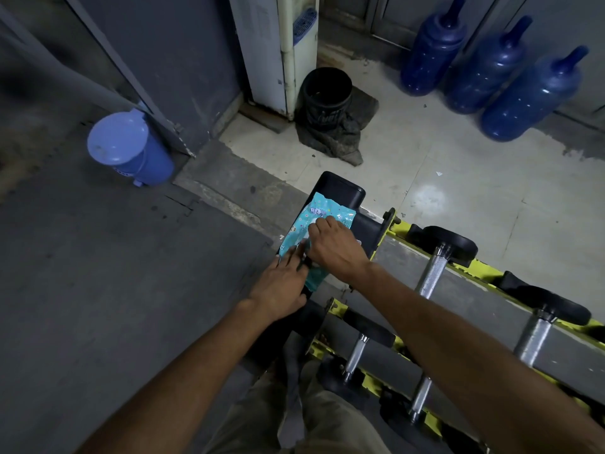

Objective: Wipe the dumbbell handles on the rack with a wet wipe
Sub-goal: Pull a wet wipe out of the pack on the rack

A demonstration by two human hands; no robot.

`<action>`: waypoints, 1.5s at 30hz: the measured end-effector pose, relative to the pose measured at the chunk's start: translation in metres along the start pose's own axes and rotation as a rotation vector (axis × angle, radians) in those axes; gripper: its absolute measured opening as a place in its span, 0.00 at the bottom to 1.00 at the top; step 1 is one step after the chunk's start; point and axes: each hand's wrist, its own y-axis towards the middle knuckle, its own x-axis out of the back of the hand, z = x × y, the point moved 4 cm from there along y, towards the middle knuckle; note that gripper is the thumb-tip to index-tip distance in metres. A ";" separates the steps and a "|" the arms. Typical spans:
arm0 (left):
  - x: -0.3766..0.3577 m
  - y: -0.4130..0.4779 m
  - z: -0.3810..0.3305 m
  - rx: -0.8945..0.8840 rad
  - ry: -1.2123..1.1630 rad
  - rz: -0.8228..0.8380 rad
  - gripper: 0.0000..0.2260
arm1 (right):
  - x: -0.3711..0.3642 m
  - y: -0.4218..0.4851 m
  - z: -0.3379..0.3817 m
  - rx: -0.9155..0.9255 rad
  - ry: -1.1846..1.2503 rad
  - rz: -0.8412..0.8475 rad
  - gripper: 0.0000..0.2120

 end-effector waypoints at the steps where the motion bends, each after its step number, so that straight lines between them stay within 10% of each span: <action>1: 0.001 0.001 0.000 0.001 -0.003 0.004 0.41 | 0.002 0.000 -0.003 -0.034 0.029 -0.010 0.09; 17: -0.004 0.009 -0.004 0.031 0.019 0.020 0.41 | -0.006 -0.014 -0.010 -0.061 0.073 -0.029 0.02; 29: -0.004 0.015 -0.002 0.008 0.081 0.050 0.43 | 0.091 -0.020 -0.031 -0.582 1.140 -0.434 0.10; 38: 0.042 0.003 -0.005 -0.008 0.239 -0.078 0.26 | 0.138 -0.095 -0.038 -0.717 1.230 -0.447 0.04; 45: 0.008 0.006 0.011 -0.066 0.065 0.091 0.35 | 0.152 -0.153 -0.014 -0.830 1.152 -0.490 0.07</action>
